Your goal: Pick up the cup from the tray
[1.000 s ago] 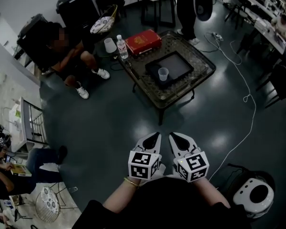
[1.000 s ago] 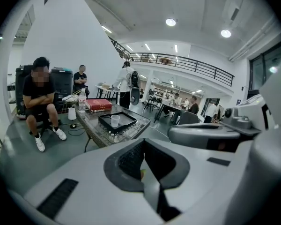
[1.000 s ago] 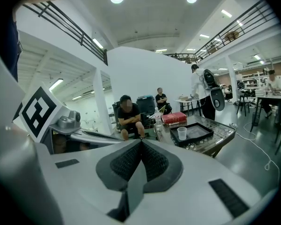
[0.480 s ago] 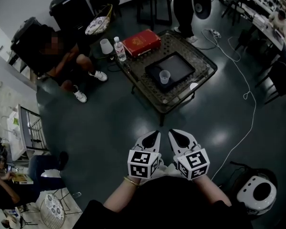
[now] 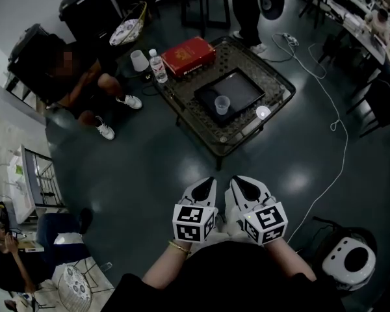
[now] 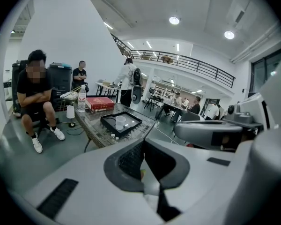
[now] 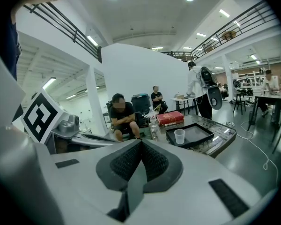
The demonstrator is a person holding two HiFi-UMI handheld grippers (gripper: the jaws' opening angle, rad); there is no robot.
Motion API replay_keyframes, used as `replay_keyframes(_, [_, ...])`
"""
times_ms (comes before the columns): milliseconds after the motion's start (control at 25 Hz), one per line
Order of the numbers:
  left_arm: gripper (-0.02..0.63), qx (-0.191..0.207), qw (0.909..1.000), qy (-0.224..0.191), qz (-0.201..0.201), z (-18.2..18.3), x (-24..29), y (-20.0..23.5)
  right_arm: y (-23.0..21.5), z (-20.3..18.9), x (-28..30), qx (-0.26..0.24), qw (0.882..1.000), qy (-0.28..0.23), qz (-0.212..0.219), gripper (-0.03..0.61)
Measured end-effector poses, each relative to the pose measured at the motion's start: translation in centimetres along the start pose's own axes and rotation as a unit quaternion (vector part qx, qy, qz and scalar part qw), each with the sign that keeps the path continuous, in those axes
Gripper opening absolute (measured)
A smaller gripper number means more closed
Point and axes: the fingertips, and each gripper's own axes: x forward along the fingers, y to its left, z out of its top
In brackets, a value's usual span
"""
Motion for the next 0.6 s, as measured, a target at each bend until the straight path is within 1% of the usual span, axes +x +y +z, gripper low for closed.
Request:
replay_keyframes(240, [0.012, -0.001, 1.0, -0.005, 0.008, 1.2, 2.7, 1.0, -2.8, 0.8, 2.2, -0.005, 1.0, 0.004, 0.001, 0.012])
replay_keyframes(600, [0.012, -0.008, 0.9998, 0.001, 0.018, 4.1, 8.6, 2.7, -8.0, 3.5, 6.8, -0.012, 1.0, 0.012, 0.017, 0.011])
